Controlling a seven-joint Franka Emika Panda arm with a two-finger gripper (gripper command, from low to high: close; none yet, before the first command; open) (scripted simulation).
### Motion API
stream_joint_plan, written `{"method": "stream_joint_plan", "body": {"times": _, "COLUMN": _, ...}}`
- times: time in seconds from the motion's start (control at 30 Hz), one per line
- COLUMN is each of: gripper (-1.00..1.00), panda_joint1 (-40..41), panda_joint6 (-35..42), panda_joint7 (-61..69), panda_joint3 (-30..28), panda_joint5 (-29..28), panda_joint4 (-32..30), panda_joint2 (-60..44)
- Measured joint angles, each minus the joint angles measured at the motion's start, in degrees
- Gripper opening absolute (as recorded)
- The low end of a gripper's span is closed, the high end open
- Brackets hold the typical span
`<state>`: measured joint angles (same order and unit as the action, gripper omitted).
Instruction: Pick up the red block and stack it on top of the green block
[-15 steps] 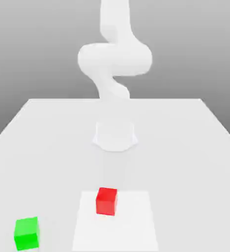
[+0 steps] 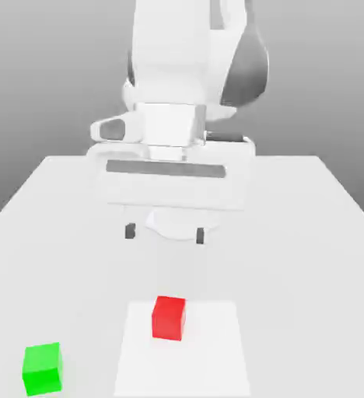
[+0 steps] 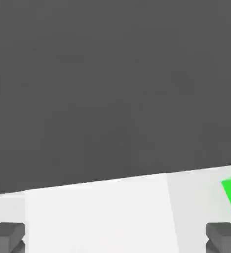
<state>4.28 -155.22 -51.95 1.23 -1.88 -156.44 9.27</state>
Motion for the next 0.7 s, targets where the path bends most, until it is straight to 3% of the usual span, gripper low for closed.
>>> {"method": "stream_joint_plan", "body": {"times": 0.13, "gripper": 0.00, "panda_joint1": 0.2, "panda_joint6": -5.8, "panda_joint7": 0.3, "panda_joint3": -0.1, "panda_joint5": 1.7, "panda_joint4": -4.5, "panda_joint2": -8.5}}
{"method": "stream_joint_plan", "body": {"times": 0.33, "gripper": 0.00, "panda_joint1": 0.0, "panda_joint6": -16.3, "panda_joint7": -0.2, "panda_joint3": -0.5, "panda_joint5": 1.1, "panda_joint4": -3.4, "panda_joint2": -20.9}}
{"method": "stream_joint_plan", "body": {"times": 0.37, "gripper": -1.00, "panda_joint1": -0.1, "panda_joint6": -17.3, "panda_joint7": -0.3, "panda_joint3": -0.7, "panda_joint5": 1.1, "panda_joint4": -3.3, "panda_joint2": -22.1}}
{"method": "stream_joint_plan", "body": {"times": 0.57, "gripper": -1.00, "panda_joint1": -0.1, "panda_joint6": -17.9, "panda_joint7": -0.5, "panda_joint3": -0.7, "panda_joint5": 0.8, "panda_joint4": -3.2, "panda_joint2": -22.7}}
{"method": "stream_joint_plan", "body": {"times": 0.7, "gripper": -1.00, "panda_joint1": 0.3, "panda_joint6": -12.9, "panda_joint7": -0.1, "panda_joint3": -0.2, "panda_joint5": 1.4, "panda_joint4": -4.0, "panda_joint2": -17.0}}
